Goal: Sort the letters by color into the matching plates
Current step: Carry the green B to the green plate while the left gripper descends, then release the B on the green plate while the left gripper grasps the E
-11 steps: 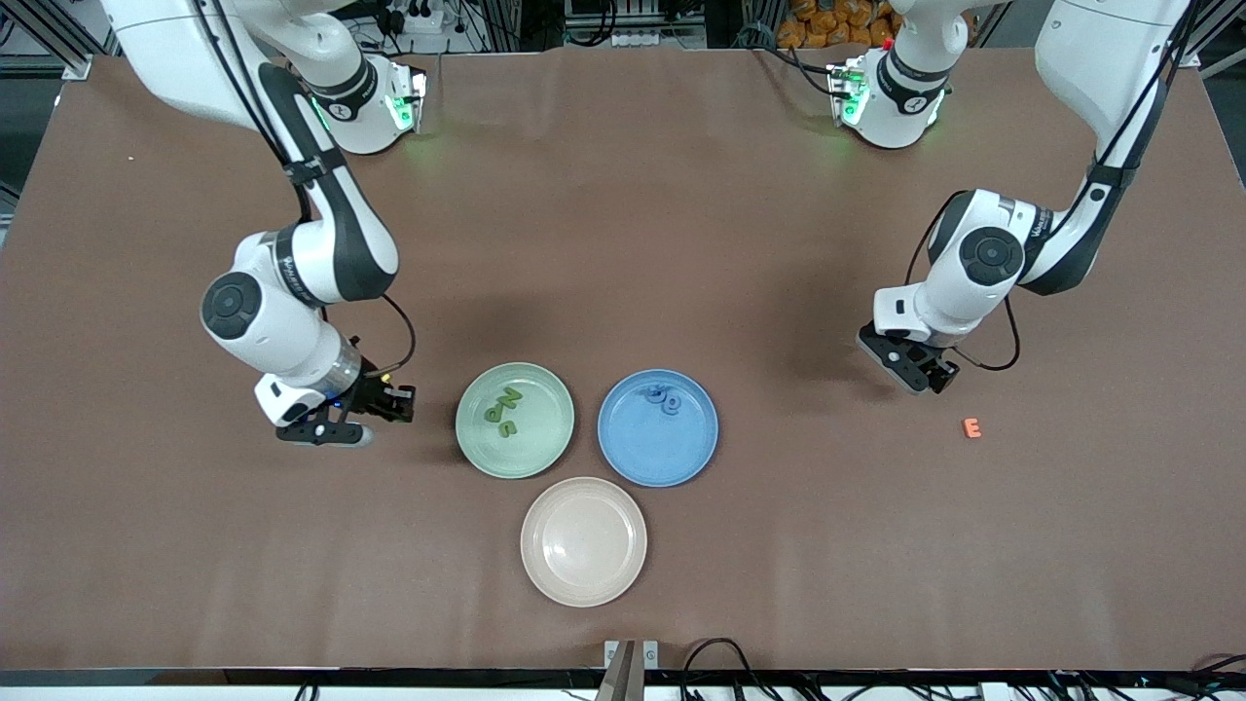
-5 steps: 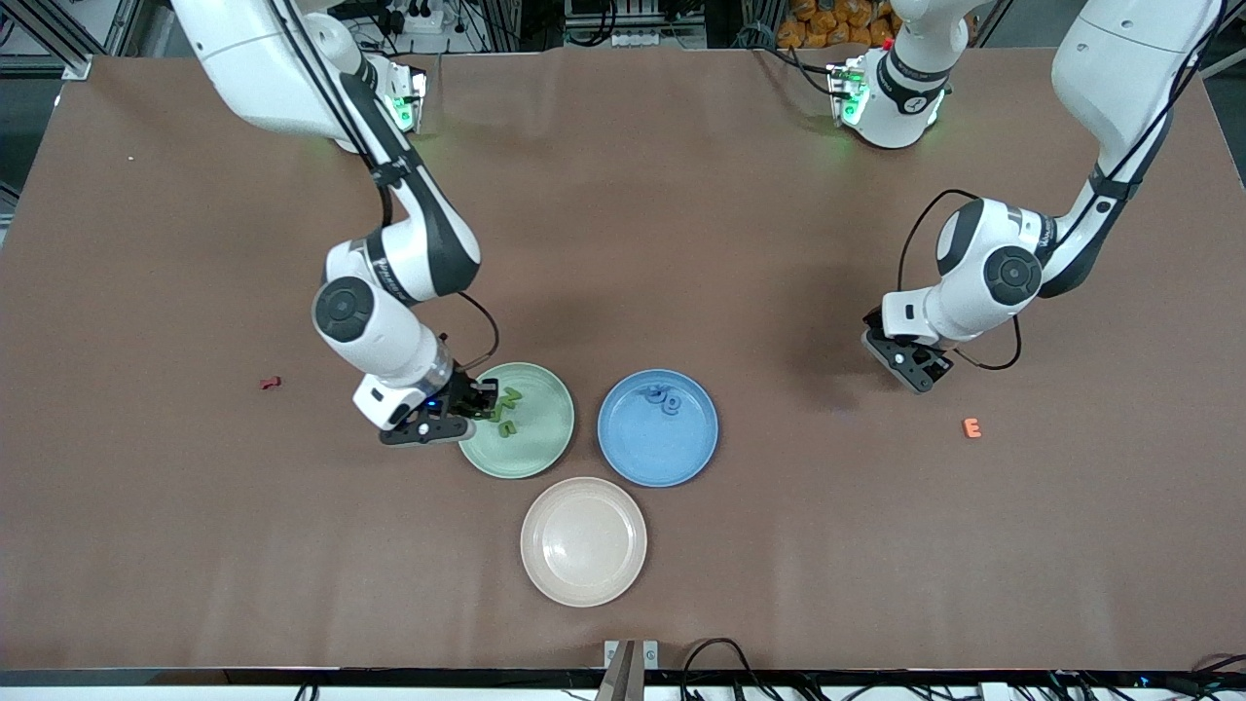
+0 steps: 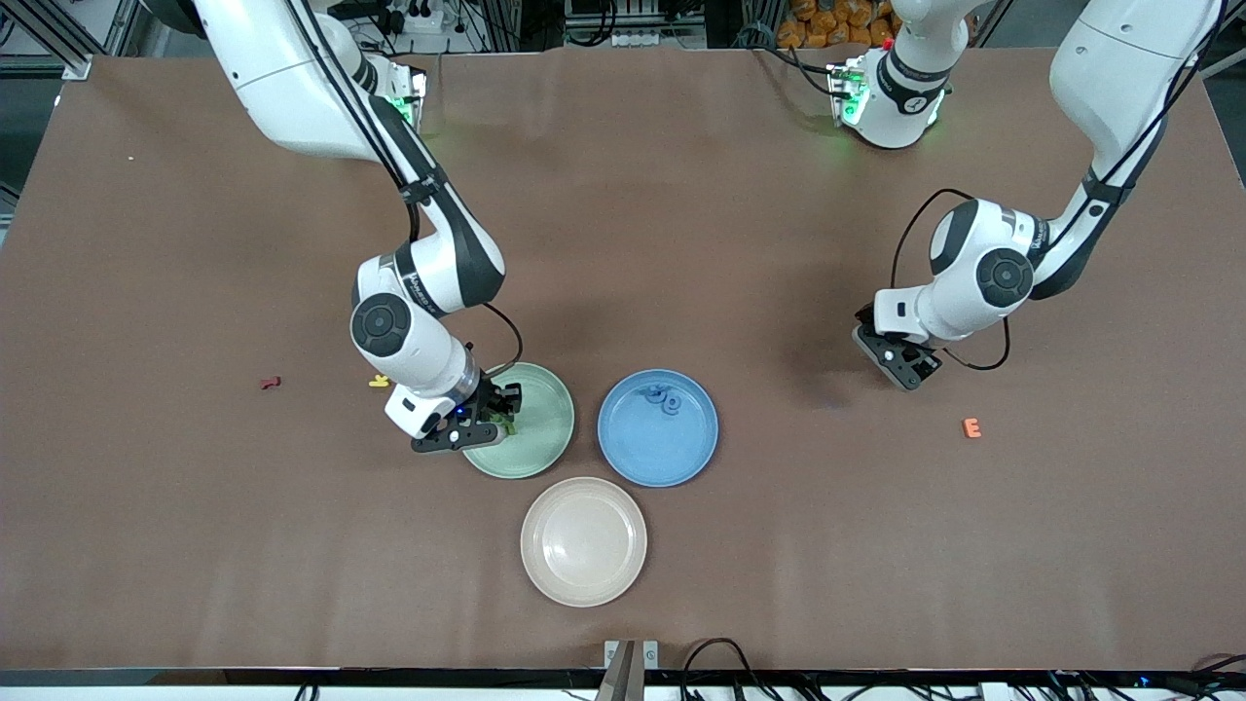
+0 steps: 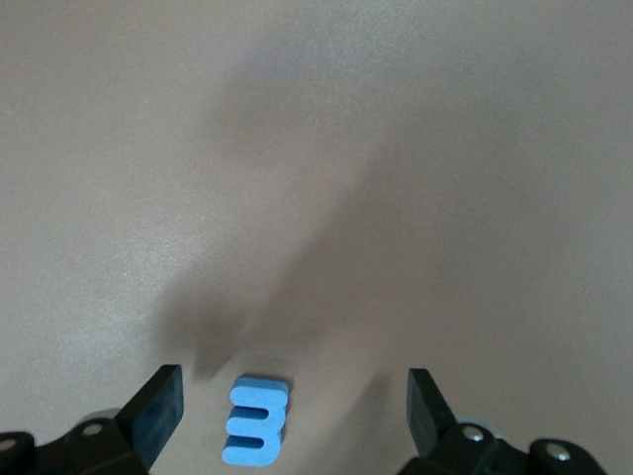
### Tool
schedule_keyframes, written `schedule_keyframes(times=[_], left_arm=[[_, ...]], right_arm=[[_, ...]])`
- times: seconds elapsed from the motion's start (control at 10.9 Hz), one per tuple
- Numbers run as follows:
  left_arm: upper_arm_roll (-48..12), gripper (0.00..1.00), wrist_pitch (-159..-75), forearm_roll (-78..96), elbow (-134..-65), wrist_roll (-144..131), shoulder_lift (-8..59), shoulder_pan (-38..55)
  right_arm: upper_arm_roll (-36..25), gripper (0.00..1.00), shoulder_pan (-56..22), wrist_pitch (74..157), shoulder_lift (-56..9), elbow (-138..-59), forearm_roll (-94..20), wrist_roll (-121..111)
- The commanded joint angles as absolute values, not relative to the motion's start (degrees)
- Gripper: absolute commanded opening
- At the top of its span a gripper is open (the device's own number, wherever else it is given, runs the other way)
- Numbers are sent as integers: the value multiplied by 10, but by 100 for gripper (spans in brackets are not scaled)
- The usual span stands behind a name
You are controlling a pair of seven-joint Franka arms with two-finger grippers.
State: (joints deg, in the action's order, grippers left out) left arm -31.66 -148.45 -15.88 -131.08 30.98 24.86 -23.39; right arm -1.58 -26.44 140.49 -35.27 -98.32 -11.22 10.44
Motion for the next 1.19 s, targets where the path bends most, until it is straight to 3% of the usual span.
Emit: schedule_keyframes(times=[0.0,0.64,1.1], left_arm=[[-317,100,-1478,-175,-1305,316,250,-238],[-308,100,-1484,-336,-1304,151,253,-247],[-308,100,-1487,-337,-1308,149,269,-259]], right_arm=[[-32,100,-253,1384,-352,-967,-115,51],[-144,100,-216,1180,-276,-902,-113,-32],[-164,100,-166,1105,-204,-892,-89,-58]])
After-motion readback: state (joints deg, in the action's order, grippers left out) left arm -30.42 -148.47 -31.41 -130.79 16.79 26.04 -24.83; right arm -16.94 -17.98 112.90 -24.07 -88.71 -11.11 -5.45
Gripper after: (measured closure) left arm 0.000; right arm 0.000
